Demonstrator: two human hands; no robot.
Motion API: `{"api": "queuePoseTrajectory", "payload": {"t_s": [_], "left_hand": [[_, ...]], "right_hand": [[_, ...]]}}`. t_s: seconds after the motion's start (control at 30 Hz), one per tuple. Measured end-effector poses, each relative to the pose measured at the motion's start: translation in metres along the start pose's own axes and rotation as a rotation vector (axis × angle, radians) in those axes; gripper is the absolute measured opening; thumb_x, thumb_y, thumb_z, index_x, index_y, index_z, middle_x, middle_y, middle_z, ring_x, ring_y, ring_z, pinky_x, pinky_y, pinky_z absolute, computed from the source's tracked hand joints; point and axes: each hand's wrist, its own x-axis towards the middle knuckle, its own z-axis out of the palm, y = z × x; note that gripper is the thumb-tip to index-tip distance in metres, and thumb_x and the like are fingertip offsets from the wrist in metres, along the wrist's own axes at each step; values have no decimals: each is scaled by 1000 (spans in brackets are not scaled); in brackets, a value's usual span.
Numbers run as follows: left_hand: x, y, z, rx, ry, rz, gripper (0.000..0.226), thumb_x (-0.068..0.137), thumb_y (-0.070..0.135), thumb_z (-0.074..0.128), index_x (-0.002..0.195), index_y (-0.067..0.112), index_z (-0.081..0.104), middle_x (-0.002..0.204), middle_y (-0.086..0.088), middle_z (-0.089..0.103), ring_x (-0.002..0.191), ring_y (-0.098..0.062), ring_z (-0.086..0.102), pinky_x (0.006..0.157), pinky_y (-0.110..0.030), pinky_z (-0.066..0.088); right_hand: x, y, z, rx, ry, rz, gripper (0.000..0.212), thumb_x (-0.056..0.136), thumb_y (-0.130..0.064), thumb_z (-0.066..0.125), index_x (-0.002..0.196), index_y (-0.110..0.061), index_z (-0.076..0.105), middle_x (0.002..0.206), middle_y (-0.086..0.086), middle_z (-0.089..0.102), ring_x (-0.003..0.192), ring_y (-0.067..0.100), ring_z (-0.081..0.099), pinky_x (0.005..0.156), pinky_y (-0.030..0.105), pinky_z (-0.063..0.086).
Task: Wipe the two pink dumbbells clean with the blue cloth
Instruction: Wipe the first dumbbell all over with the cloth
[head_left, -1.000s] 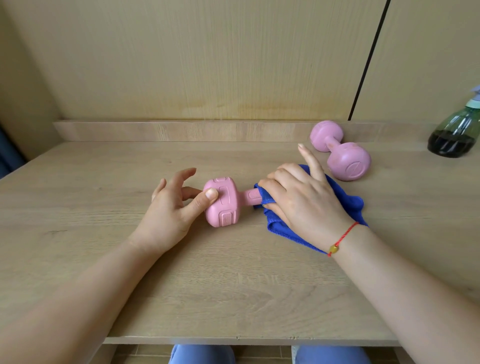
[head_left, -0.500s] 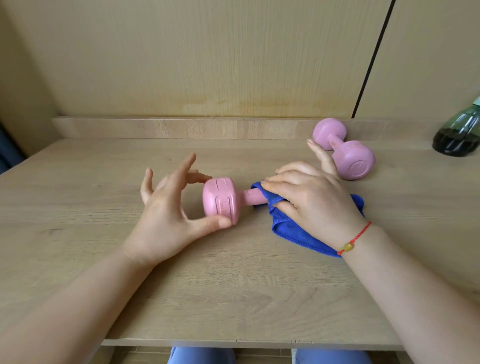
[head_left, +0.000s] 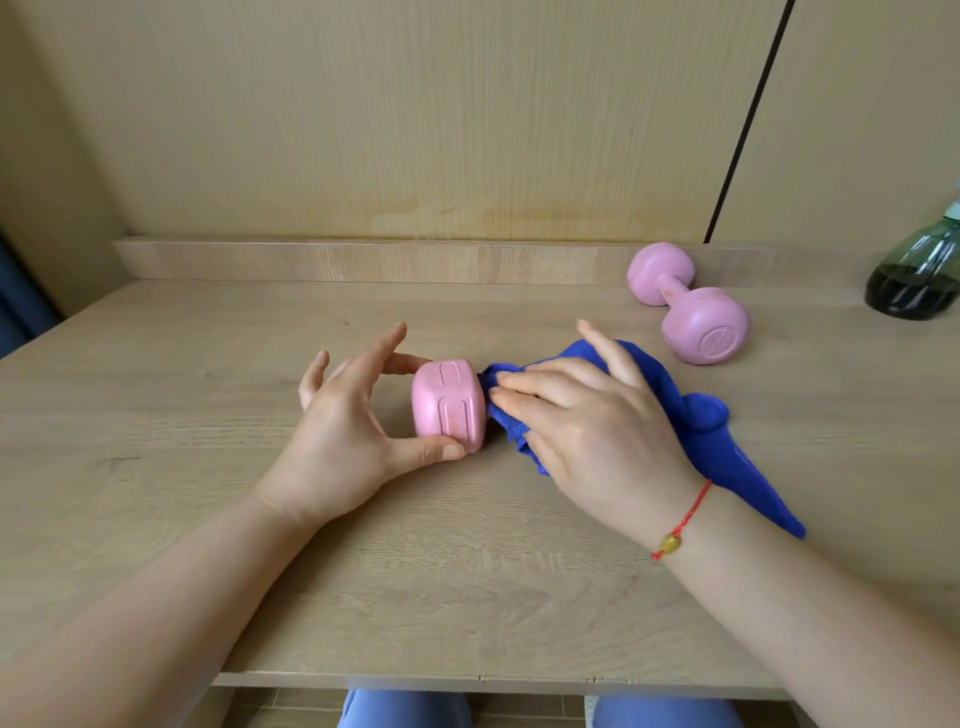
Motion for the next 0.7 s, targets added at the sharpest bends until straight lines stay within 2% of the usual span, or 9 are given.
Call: {"api": "queuePoseTrajectory", "payload": {"t_s": [0.07,0.13,0.27,0.4,0.53,0.63,0.7], "left_hand": [[0,0,-1,1,0,4,123,46,77,69,151,29,28,125,26,55,129,16,34,122,-39,-3],[-1,-1,-1,4,-5,12,122,46,77,69,151,28,28,125,28,54,130,12,36,121,-38,-3],[-1,-5,-3,12,-45,51,124,45,78,71,151,29,27,127,30,53,133,3,41,121,-42,-4],[-1,-8,-4,66,-72,117,129,44,78,71,153,27,24,128,31,48,133,6,37,122,-43,-5],[2,-9,-4,81,-59,143,126,48,75,72,153,24,26,128,22,54,131,6,39,122,-40,-3],[2,-9,-5,85,-58,138,123,48,74,73,152,26,29,129,24,54,131,5,41,122,-44,2],[1,-10,-5,93,-53,130,120,49,74,73,151,29,30,128,28,52,131,5,41,122,-45,3]], "right_hand": [[0,6,-7,-83,45,80,26,84,-17,55,99,-21,75,95,-5,71,98,24,61,118,51,18],[-2,12,-12,-151,57,145,21,84,-17,56,91,-20,76,86,-5,68,98,26,60,119,53,14],[-6,8,-8,-188,25,137,24,84,-14,50,89,-14,74,91,-2,67,103,27,59,120,51,13],[-5,8,1,-104,16,99,33,86,-12,45,104,-12,72,103,0,67,101,26,61,119,48,18],[0,-1,8,-37,-10,38,38,82,-9,53,117,-13,68,114,0,66,106,24,61,118,48,20],[2,5,3,-59,16,67,39,82,-9,50,114,-19,70,105,-4,66,101,24,60,118,52,18],[-1,11,-4,-98,53,112,34,82,-11,49,104,-20,73,96,-5,66,100,25,59,118,55,16]]}}
